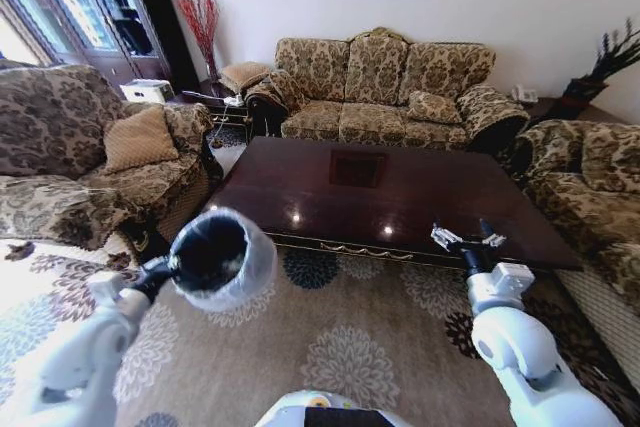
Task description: Move to the front of the table and place the trash on the table into the trash bin.
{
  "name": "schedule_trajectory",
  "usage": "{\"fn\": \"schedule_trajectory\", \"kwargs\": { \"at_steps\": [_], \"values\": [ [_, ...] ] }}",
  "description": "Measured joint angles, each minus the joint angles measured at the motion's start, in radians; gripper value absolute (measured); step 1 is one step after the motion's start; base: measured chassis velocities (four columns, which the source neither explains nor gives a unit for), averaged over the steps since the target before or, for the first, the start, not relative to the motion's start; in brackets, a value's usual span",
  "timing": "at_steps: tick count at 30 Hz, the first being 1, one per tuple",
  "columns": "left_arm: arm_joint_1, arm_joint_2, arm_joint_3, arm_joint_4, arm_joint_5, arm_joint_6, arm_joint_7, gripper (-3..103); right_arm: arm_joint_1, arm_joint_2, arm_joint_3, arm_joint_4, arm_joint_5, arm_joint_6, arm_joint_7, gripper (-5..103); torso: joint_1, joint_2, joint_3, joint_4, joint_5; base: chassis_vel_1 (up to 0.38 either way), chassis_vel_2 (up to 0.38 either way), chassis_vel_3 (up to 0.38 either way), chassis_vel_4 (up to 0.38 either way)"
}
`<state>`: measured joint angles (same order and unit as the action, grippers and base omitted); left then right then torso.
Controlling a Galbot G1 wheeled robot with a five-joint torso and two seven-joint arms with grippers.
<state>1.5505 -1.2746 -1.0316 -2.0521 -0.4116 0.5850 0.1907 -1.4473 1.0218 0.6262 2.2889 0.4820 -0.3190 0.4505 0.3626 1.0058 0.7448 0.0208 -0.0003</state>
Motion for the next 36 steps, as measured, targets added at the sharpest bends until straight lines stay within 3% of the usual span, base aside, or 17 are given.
{"fn": "schedule_trajectory", "kwargs": {
  "at_steps": [5, 8, 10, 13, 14, 16, 18, 19, 21, 27, 29, 36],
  "values": [
    [-0.038, 0.007, 0.038, 0.126, 0.000, -0.034, -0.031, 2, 0.001, 0.008, 0.001, -0.013, -0.004, 0.010, -0.010, 100, 0.000, 0.000, 0.000, -0.0002, 0.0004, -0.009, 0.009, 0.006, -0.015],
    [-0.124, 0.014, 0.105, 0.375, -0.072, -0.098, -0.101, 2, 0.025, 0.011, -0.020, -0.044, -0.007, 0.023, -0.029, 100, -0.001, 0.000, 0.000, -0.0004, 0.0002, 0.000, 0.000, 0.000, 0.000],
    [-0.144, 0.013, 0.116, 0.422, -0.078, -0.114, -0.114, 2, 0.029, 0.011, -0.022, -0.047, -0.007, 0.024, -0.031, 100, -0.001, 0.000, 0.000, -0.0003, 0.0003, 0.000, 0.000, 0.000, 0.000],
    [-0.266, 0.003, 0.180, 0.696, -0.112, -0.203, -0.153, 2, 0.034, 0.009, -0.026, -0.049, -0.006, 0.028, -0.035, 100, -0.001, 0.000, 0.000, -0.0002, 0.0003, 0.000, 0.000, 0.000, 0.000],
    [-0.266, 0.003, 0.180, 0.696, -0.112, -0.203, -0.153, 2, 0.034, 0.009, -0.026, -0.049, -0.006, 0.028, -0.035, 100, -0.001, 0.000, 0.000, -0.0002, 0.0003, 0.000, 0.000, 0.000, 0.000],
    [-0.366, 0.005, 0.218, 0.902, -0.119, -0.307, -0.151, 2, 0.027, 0.004, -0.020, -0.045, -0.005, 0.036, -0.035, 100, -0.001, 0.000, 0.000, -0.0005, -0.0005, 0.000, 0.000, 0.000, 0.000],
    [-0.385, 0.007, 0.222, 0.937, -0.116, -0.325, -0.150, 2, 0.025, 0.004, -0.019, -0.044, -0.005, 0.037, -0.035, 100, -0.001, 0.000, 0.000, -0.0004, -0.0005, 0.000, 0.000, 0.000, 0.000],
    [-0.482, 0.012, 0.232, 1.099, -0.097, -0.393, -0.138, 2, 0.017, 0.000, -0.015, -0.043, -0.005, 0.043, -0.036, 100, -0.001, 0.000, 0.000, -0.0002, 0.0001, 0.000, 0.000, 0.000, 0.000],
    [-0.563, 0.016, 0.232, 1.224, -0.077, -0.422, -0.130, 2, 0.010, -0.002, -0.012, -0.043, -0.005, 0.052, -0.036, 100, -0.001, 0.000, 0.000, -0.0006, 0.0007, 0.000, 0.000, 0.000, 0.000],
    [-0.644, 0.029, 0.211, 1.412, -0.054, -0.477, -0.128, 2, -0.001, -0.011, 0.000, -0.045, -0.004, 0.062, -0.037, 100, -0.001, 0.000, 0.000, -0.0007, 0.0005, 0.000, 0.000, 0.000, 0.000],
    [-0.640, 0.030, 0.200, 1.438, -0.043, -0.477, -0.128, 2, -0.001, -0.014, 0.001, -0.048, -0.003, 0.065, -0.037, 100, -0.001, 0.000, 0.000, 0.0002, 0.0005, 0.000, 0.000, 0.000, 0.000],
    [-0.615, 0.022, 0.182, 1.474, -0.036, -0.490, -0.150, 2, -0.001, -0.015, -0.005, -0.050, -0.003, 0.067, -0.042, 100, -0.001, 0.000, 0.000, -0.0003, 0.0003, 0.000, 0.000, 0.000, 0.000]
  ]
}}
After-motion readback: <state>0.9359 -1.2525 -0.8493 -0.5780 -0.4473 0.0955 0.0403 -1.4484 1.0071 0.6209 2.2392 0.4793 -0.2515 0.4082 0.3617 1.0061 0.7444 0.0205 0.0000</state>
